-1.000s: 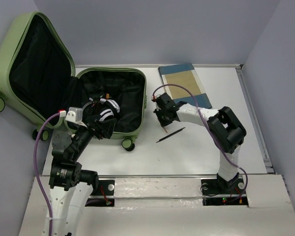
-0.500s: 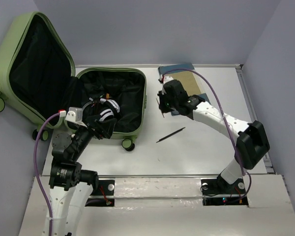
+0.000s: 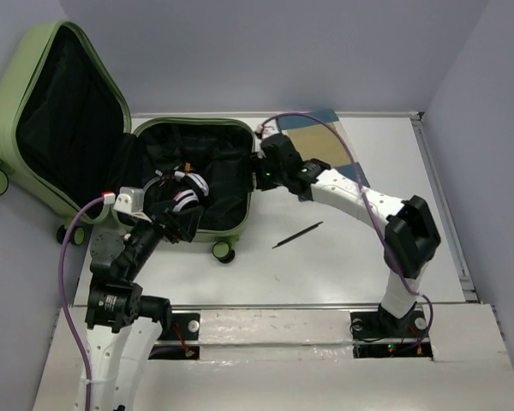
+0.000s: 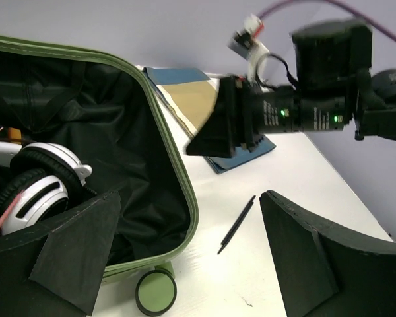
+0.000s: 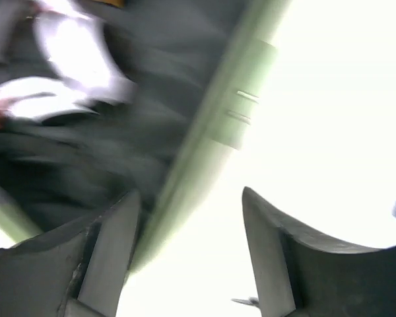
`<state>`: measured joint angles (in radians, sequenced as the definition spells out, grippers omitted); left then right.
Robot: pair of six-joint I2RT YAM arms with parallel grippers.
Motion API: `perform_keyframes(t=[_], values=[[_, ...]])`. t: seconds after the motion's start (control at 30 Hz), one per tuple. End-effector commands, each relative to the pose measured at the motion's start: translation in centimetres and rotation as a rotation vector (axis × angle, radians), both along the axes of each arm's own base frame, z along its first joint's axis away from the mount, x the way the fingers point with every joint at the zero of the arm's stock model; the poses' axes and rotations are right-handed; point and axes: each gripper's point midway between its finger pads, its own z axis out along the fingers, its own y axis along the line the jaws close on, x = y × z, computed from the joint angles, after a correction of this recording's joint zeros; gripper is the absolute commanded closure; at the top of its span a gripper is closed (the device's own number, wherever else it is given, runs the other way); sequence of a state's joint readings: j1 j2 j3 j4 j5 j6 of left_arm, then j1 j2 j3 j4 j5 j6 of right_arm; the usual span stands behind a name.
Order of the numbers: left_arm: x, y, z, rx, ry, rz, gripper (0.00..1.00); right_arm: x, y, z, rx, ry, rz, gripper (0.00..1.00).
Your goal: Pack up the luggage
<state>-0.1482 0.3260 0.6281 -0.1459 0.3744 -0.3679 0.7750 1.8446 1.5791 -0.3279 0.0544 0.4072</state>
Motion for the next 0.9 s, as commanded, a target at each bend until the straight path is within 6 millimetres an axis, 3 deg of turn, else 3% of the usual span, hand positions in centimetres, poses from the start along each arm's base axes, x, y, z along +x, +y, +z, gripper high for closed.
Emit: perform_keyframes(t=[0.0, 0.03, 0.07, 0.1, 0.13, 0.23, 0.27, 0.33, 0.4, 0.5, 0.6, 0.87], values=[[-0.5, -0.3, 1.6, -0.015, -0.065, -0.024, 0.01, 1.2, -11.6, -0.3, 0.016, 0.008, -0.288, 0.4], [-0.5, -0.3, 1.6, -0.017, -0.064, -0.024, 0.01, 0.3, -12.0, -1.0, 0.026, 0.021, -0.287, 0.44], [-0.5, -0.3, 1.6, -0.017, -0.064, -0.021, 0.01, -0.8, -13.7, -3.7, 0.01, 0.067, -0.296, 0.5], [-0.5, -0.3, 1.6, -0.017, -0.064, -0.021, 0.01, -0.9, -13.9, -2.8, 0.021, 0.047, -0.3, 0.51], [-0.5, -0.3, 1.5, -0.017, -0.063, -0.021, 0.01, -2.4, -15.1, -4.6, -0.014, 0.077, -0.307, 0.52], [-0.5, -0.4, 1.5, -0.016, -0.061, -0.025, 0.01, -5.6, -17.0, -8.6, -0.069, 0.169, -0.318, 0.69], [-0.5, -0.4, 1.5, -0.016, -0.06, -0.027, 0.01, -6.4, -17.3, -9.5, -0.072, 0.194, -0.328, 0.76], [-0.4, -0.4, 1.5, -0.017, -0.059, -0.029, 0.01, -7.4, -18.3, -10.9, -0.088, 0.221, -0.356, 0.78], [-0.4, -0.4, 1.4, -0.017, -0.058, -0.029, 0.01, -8.7, -19.1, -12.4, -0.094, 0.254, -0.386, 0.75], [-0.4, -0.4, 1.4, -0.017, -0.056, -0.029, 0.01, -9.4, -19.3, -13.7, -0.082, 0.28, -0.401, 0.57], [-0.4, -0.4, 1.4, -0.016, -0.055, -0.03, 0.01, -9.6, -18.8, -14.5, -0.071, 0.307, -0.382, 0.54], [-0.4, -0.5, 1.4, -0.015, -0.058, -0.033, 0.01, -9.6, -16.8, -14.3, -0.058, 0.293, -0.336, 0.44]])
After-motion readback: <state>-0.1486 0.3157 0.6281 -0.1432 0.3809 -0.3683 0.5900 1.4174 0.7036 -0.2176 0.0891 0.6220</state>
